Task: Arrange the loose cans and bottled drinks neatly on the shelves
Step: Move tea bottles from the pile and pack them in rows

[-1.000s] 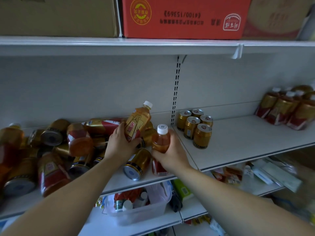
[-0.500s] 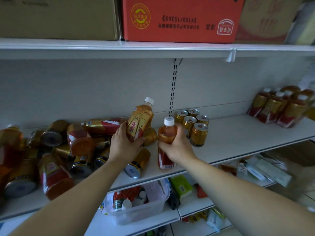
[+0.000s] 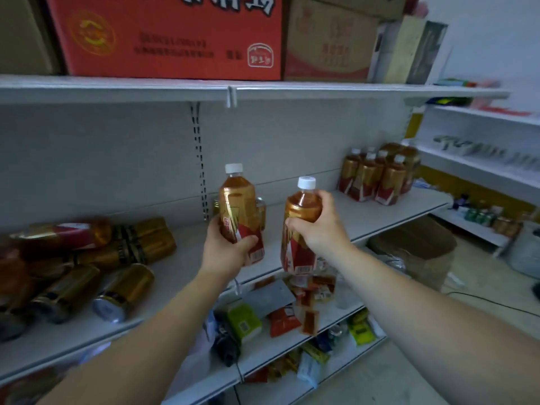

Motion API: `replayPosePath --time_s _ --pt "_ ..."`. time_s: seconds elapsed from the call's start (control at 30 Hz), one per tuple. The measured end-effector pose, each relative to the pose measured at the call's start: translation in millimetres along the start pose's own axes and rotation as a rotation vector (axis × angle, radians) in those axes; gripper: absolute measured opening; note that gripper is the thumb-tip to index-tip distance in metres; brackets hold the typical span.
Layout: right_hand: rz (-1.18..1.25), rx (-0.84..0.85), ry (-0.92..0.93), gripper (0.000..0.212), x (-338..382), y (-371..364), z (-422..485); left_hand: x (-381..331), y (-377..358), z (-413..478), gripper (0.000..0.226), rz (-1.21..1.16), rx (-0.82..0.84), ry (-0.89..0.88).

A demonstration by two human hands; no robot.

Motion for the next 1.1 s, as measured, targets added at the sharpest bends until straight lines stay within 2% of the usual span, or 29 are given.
replayPosePath --time_s 0.1,0.27,0.4,0.47,0.73,1.0,1.1 --pt "-0.04 -0.042 -0.011 0.065 -21.2 70.5 7.1 -14.9 -69.4 -10.5 0.061 0.028 0.047 -0.004" --pt "-0.052 -0.133 -0.084 0.087 -53.7 177.1 19.2 -32.0 -175.2 -23.0 0.067 0.101 0.135 -0.039" --pt "-0.02 -0.192 -0.135 0.06 -73.5 241.0 27.8 -49.5 -240.9 -25.1 0.061 0.105 0.192 -0.056" --pt "0.004 -0.209 -0.149 0.058 -83.6 264.0 35.9 -55.3 -266.6 -20.0 0.062 0.101 0.209 -0.064" --pt "0.022 -0.235 -0.177 0.059 -125.2 308.8 105.3 -60.4 -342.1 37.1 0.08 0.145 0.208 -0.098" --pt "-0.004 -0.189 -0.157 0.071 -169.0 322.9 208.5 -45.9 -421.2 137.5 0.074 0.173 0.164 -0.028" --pt "-0.021 -0.141 -0.145 0.061 -181.6 325.0 239.3 -37.3 -445.1 156.9 0.072 0.146 0.125 0.039"
Point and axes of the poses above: each hand's wrist, its own z-axis towards the middle knuckle, its own y-axis out of the back of the hand, x = y × z, the point moved 1 cm from there along z, towards the middle knuckle, and after that the axes turned 6 degrees about z, right-handed, at the moved point
